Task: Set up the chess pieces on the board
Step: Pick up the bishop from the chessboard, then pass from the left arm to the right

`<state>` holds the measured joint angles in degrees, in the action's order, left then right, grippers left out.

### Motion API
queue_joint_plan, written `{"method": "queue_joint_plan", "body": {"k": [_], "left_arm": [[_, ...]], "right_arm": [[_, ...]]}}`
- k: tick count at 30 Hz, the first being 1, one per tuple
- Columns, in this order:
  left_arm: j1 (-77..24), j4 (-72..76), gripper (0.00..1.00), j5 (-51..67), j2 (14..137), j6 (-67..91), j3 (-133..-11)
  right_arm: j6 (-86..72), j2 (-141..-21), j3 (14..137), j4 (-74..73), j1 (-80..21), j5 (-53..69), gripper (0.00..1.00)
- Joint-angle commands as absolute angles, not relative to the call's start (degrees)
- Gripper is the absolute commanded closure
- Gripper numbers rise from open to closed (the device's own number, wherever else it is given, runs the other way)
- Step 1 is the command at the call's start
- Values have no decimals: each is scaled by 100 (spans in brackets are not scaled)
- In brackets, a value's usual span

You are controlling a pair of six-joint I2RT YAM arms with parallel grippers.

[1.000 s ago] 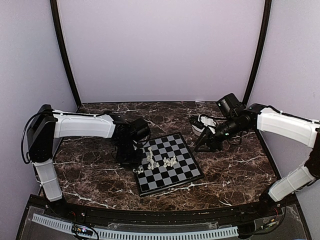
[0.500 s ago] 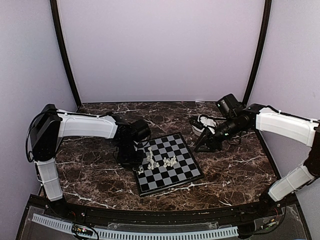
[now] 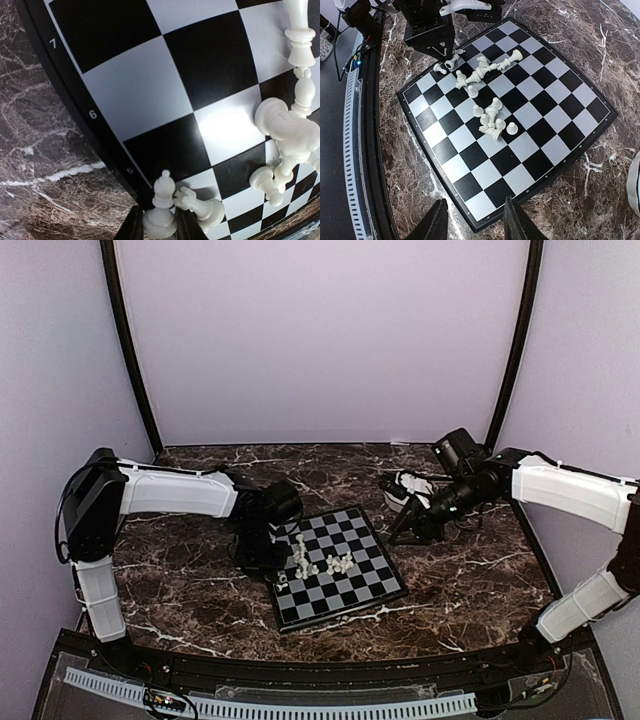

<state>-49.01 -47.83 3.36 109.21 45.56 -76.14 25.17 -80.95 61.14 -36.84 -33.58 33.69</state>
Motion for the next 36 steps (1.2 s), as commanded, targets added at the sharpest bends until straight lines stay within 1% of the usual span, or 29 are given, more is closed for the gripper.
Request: {"method": "queue_joint_plan", "body": {"k": [1, 5, 7, 11, 16, 21, 24, 29, 35, 36], "left_arm": [[-4870, -4886, 79, 158, 10989, 4420, -7763], [-4890, -4965, 84, 68, 10664, 4300, -7767], [-4910, -4966, 86, -219, 10397, 4120, -7757], [-4986, -4691, 88, -354, 9813, 3605, -7616], [-5246, -3588, 86, -85, 9156, 2708, -7316], [-5603, -2693, 86, -58, 8725, 2054, -7280], [-5720, -2321, 86, -41, 8720, 1827, -7307], [-5915, -2234, 86, -18, 9025, 1513, -7649], [-6072, -2149, 86, -14, 9422, 1353, -8032], [-6081, -2125, 86, 137, 9486, 1353, -8077]], "right_arm": [[2496, -8125, 6073, -3565, -3329, 3487, 60], [2493, -8137, 6148, -3619, -3331, 3526, 60], [2434, -8142, 6265, -3682, -3330, 3607, 61], [1984, -8121, 6603, -3524, -3322, 3869, 62], [1436, -8503, 6995, -3402, -3322, 4182, 62], [745, -8942, 7238, -3153, -3300, 5003, 61], [414, -9159, 7306, -2985, -3293, 5575, 59], [-126, -9360, 7343, -2678, -3295, 6308, 55], [-551, -9525, 7254, -2267, -3305, 6845, 55], [-606, -9576, 7233, -2229, -3305, 6885, 55]]}}
